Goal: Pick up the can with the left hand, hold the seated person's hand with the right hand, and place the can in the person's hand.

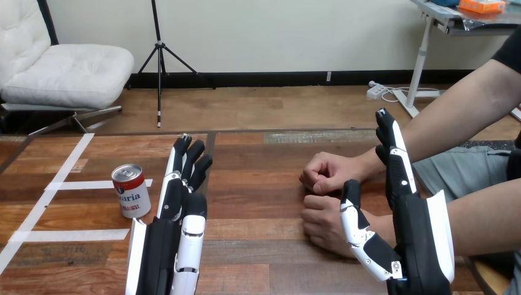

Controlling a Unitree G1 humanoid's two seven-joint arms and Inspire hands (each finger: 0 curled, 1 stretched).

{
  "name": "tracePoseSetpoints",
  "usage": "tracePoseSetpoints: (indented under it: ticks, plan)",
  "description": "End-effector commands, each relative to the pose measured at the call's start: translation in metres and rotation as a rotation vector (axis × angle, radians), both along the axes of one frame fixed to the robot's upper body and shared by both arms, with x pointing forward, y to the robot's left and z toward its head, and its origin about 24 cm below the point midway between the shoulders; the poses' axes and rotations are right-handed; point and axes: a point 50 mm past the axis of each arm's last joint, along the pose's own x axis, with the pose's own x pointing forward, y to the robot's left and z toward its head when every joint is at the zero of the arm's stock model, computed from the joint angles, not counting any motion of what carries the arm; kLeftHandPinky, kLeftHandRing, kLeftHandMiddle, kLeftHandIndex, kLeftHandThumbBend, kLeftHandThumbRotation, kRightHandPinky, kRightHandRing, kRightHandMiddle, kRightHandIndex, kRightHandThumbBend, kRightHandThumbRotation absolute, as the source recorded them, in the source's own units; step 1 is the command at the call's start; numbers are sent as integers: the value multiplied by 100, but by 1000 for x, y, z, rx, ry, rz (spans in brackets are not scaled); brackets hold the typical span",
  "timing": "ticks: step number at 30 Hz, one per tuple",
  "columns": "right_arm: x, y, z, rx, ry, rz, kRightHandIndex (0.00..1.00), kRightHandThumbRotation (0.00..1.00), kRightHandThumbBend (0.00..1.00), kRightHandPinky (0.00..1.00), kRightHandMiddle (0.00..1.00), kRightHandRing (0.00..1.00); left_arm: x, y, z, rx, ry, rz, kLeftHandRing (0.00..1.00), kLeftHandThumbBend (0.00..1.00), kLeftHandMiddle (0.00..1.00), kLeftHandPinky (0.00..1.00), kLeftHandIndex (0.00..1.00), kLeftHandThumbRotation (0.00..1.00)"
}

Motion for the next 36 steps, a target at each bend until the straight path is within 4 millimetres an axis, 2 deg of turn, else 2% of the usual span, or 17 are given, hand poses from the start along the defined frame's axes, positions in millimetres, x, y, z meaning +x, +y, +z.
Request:
tracePoseSetpoints:
  ticks: [1,18,36]
  plan:
    - [7,4,12,27,-63,-8,99,0,0,100,100,100,6,-11,11,-84,-60,31,93,34,95,94,98,100]
    - [7,5,12,25,-66,-7,99,0,0,100,100,100,7,-9,12,-69,-59,35,93,35,94,96,96,100]
    - [7,5,12,34,-60,-3,99,0,0,100,100,100,7,-9,12,-56,-73,33,93,27,94,96,97,99]
